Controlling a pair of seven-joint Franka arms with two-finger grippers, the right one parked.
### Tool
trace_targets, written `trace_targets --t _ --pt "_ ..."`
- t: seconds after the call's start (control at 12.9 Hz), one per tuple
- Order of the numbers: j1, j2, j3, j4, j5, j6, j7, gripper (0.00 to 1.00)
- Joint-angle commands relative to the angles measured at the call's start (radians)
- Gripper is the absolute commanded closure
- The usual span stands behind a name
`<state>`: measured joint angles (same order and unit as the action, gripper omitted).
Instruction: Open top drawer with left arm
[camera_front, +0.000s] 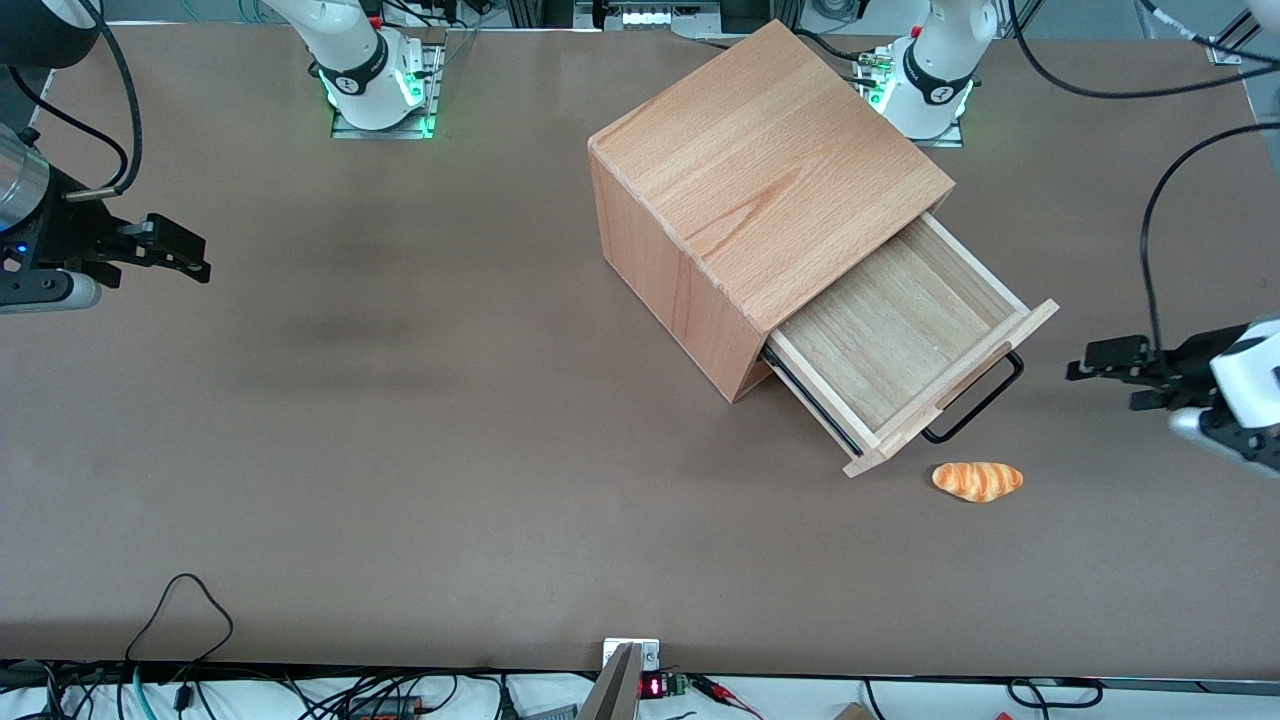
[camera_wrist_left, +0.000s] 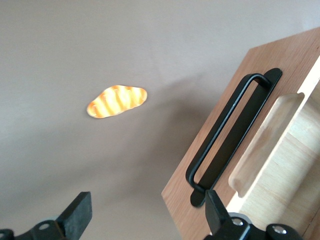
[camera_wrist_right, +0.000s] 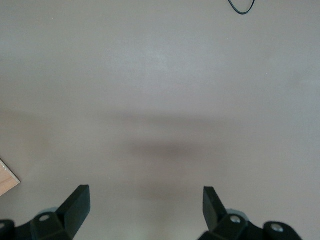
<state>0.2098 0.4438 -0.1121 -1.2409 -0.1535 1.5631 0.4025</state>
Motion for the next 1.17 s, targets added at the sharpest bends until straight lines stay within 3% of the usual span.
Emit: trace_targets --t 0.0,0.16,0.78,1.09 --pt "-0.001 -0.077 0.000 -0.022 0.073 -0.028 -0.066 0.00" --pt "-0.003 -0.115 -0.012 -0.026 0.133 -0.046 -0.115 0.00" --pt "-0.001 -0.269 -0.012 -0.072 0.135 -0.092 -0.346 0.00" --pt "-0.018 -0.333 -0.005 -0.135 0.135 -0.091 -0.376 0.00"
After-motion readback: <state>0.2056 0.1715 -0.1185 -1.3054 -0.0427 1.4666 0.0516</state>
